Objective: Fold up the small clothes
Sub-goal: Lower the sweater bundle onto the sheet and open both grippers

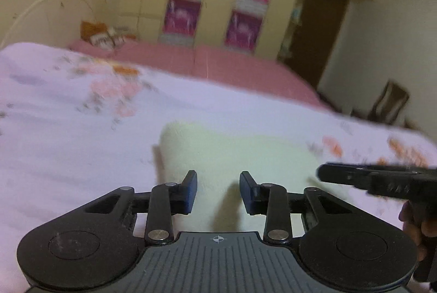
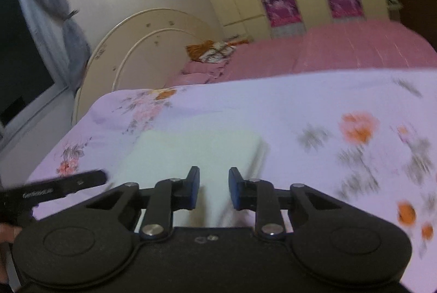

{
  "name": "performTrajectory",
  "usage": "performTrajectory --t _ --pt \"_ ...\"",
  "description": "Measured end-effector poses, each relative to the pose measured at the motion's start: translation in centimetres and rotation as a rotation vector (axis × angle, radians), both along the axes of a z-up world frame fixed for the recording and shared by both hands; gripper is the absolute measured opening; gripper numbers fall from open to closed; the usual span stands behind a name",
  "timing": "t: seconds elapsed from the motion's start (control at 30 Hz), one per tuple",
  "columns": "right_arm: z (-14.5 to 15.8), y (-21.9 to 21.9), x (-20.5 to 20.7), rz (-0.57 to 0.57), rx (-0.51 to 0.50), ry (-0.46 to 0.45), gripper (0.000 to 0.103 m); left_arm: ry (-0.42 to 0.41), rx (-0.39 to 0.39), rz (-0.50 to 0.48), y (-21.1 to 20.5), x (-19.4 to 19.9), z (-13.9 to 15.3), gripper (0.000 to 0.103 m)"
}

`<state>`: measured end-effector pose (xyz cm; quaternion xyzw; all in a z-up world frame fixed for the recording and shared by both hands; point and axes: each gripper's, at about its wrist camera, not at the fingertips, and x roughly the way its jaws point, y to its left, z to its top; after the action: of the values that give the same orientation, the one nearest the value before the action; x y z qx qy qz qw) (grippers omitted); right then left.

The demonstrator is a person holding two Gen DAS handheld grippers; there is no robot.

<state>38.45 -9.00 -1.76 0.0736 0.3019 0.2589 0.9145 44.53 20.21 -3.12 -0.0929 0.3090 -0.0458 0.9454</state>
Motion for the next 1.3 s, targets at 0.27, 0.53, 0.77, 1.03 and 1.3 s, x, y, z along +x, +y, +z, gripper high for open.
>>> performTrajectory --t 0.27,0.53,0.77,1.03,1.3 --pt "-1.8 2.1 1.8 0.011 -0.191 0.001 0.018 -0.005 0.047 -0.015 -1.7 -1.6 0.3 0.035" --pt "0.2 -1.3 -5.0 0.067 -0.06 0.01 0.021 -0.019 0.036 0.025 -2.6 -12.6 0.6 0.035" --pt "-1.8 0.0 -10.1 0.16 -0.202 0.089 0.032 0.06 0.052 0.073 -3.5 -15.6 -1.1 0.035" --pt "-2.1 1.0 -11.0 0.123 -0.248 0.085 0.023 0.101 0.075 0.092 -4.2 -16.8 -1.6 0.036" --pt "-2.9 1.8 -10.6 0.036 -0.32 0.089 0.018 0.129 0.232 0.119 -5.9 -18.2 -1.4 0.09"
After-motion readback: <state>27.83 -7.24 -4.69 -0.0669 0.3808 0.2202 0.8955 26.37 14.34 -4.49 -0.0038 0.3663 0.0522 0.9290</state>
